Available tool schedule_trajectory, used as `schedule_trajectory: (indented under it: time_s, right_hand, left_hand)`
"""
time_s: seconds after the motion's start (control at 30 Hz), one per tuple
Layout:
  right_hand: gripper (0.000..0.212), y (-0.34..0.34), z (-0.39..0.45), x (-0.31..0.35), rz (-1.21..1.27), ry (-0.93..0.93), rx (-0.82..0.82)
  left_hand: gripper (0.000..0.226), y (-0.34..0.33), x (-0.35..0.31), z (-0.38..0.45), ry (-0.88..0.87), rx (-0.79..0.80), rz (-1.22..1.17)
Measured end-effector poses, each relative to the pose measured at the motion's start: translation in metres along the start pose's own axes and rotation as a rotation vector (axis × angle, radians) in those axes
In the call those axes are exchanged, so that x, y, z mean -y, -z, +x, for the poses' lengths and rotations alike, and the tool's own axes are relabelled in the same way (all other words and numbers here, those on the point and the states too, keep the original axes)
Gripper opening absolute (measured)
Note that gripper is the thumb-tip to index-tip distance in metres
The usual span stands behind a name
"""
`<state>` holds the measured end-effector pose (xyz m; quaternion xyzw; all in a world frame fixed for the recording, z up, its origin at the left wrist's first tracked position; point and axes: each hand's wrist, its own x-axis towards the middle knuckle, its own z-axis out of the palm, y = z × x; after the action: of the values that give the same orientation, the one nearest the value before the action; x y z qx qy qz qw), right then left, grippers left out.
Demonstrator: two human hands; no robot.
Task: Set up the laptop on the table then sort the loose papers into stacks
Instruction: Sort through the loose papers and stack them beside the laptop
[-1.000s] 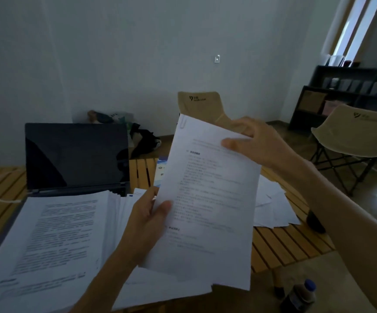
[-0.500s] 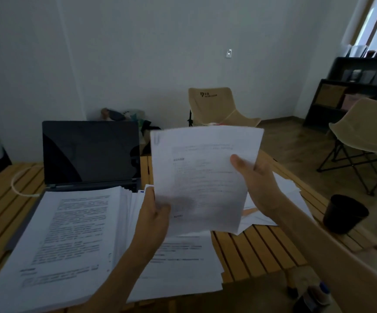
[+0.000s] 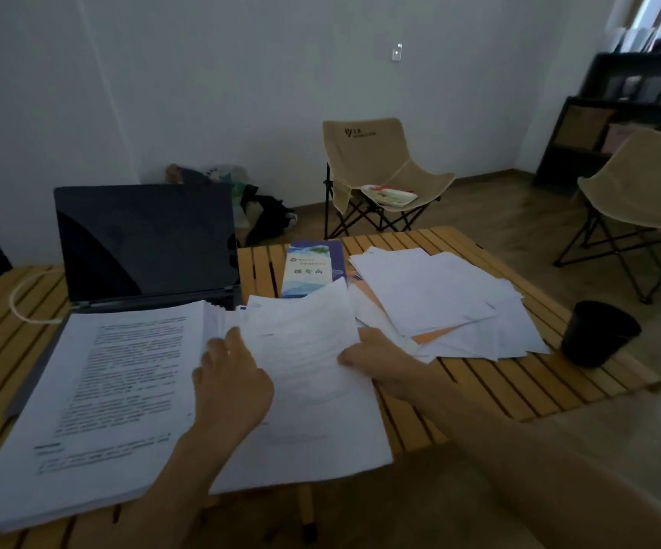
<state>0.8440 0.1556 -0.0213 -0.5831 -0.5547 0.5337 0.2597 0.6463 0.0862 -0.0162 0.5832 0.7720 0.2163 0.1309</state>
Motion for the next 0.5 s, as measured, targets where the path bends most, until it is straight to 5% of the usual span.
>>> schedule_trajectory:
  time_s: [0.1,0.2,0.3,0.4,0.5]
  right_hand:
    - [0.024,-0.005,0.008,-0.014,0.005,-0.053,0.024]
    - [0.015,0.014,0.016,-0.012,-0.313,0.024,-0.116]
    - [0.029,0.050,0.034,-0.014,-0.770,0.102,-0.414]
    - [0.064,0.084,0.056,-0.032,-0.980,-0.029,-0.453]
    - [0.047,0.092,0.064,-0.051,-1.164,-0.037,-0.468]
  left_hand:
    - [0.060,-0.015,-0.003,0.009,-0.190,0.191,0.132]
    - [0.060,-0.032,-0.012,0.014,-0.308,0.391,0.334]
    - [0.061,-0.042,-0.021,0.019,-0.304,0.384,0.472]
    - [0.061,-0.046,-0.024,0.024,-0.298,0.368,0.498]
    - [0.060,-0.048,-0.023,0.028,-0.297,0.364,0.493]
